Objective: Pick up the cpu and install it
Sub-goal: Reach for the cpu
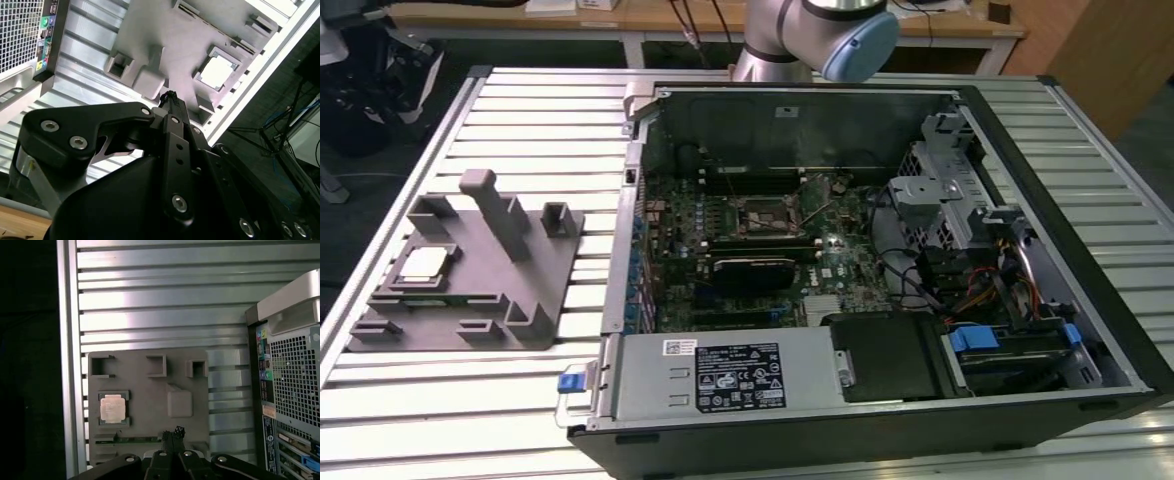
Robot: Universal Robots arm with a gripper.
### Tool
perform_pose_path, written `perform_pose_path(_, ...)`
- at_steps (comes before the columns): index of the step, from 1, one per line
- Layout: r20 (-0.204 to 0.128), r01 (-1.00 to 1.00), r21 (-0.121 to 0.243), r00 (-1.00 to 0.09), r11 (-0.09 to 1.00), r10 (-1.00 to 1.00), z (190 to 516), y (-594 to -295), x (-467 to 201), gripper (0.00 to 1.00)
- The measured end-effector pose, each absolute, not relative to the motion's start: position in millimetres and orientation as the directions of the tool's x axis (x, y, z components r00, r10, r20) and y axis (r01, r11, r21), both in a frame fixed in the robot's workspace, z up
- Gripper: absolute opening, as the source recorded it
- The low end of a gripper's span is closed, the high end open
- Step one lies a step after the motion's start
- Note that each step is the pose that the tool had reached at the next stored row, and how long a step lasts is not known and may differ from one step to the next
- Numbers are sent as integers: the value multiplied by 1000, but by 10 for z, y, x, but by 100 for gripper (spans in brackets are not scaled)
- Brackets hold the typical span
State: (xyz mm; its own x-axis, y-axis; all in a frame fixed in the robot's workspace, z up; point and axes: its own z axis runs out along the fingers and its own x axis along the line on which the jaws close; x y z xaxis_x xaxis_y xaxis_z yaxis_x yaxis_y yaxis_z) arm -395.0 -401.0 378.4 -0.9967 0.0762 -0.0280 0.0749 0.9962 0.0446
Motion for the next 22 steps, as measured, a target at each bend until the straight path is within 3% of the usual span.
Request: perform_pose_path(22, -28, 75, 45, -997, 996, 76, 3561, -4041, -4194, 11)
